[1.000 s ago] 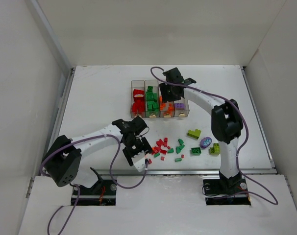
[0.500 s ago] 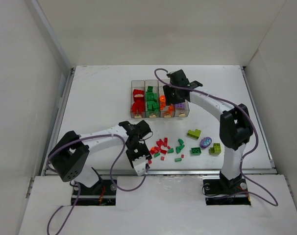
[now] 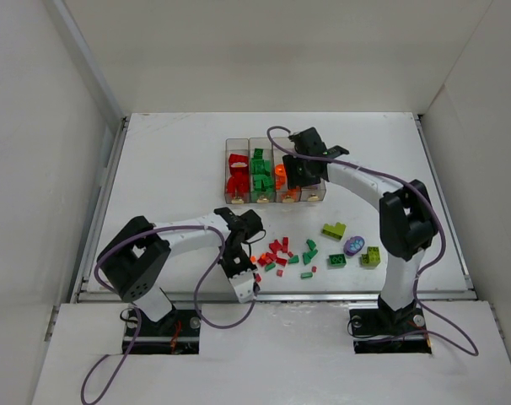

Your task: Sort the legos into containers by color

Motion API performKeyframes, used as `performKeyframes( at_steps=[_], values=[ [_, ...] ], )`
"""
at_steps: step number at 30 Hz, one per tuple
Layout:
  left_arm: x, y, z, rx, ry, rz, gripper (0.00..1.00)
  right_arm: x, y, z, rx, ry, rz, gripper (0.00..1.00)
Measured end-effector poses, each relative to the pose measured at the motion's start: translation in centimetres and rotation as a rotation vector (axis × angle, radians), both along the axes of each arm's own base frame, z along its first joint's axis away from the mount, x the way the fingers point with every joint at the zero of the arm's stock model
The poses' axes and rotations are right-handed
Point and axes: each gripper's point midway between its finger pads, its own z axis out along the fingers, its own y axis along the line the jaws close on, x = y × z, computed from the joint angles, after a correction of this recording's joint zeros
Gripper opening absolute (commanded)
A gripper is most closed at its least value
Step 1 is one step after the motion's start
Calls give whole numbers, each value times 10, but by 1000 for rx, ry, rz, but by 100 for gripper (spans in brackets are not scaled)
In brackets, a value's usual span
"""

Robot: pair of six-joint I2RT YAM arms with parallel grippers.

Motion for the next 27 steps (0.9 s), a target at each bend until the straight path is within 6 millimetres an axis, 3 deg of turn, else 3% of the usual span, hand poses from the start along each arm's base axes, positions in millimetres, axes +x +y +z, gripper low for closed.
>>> performKeyframes(
  at_steps=[8,11,15,19,23,27],
  values=[
    [3,-1,2,22,3,82,0,0,0,7,13,-14,1,57],
    [17,-16,20,-8,4,177,0,-1,-3,16,38,-24,1,57],
    [62,-56,68,-160,-12,328,0,4,-18,40,85,-65,-30,56],
    [101,-82,106,-282,13,496,0,15,-41,72,131,-144,-89,56],
    [148,-107,122,-389,46,712,0,22,-62,94,153,-202,-139,56],
    [202,-131,122,-476,43,928,0,24,-63,96,154,-217,-140,56]
  ],
)
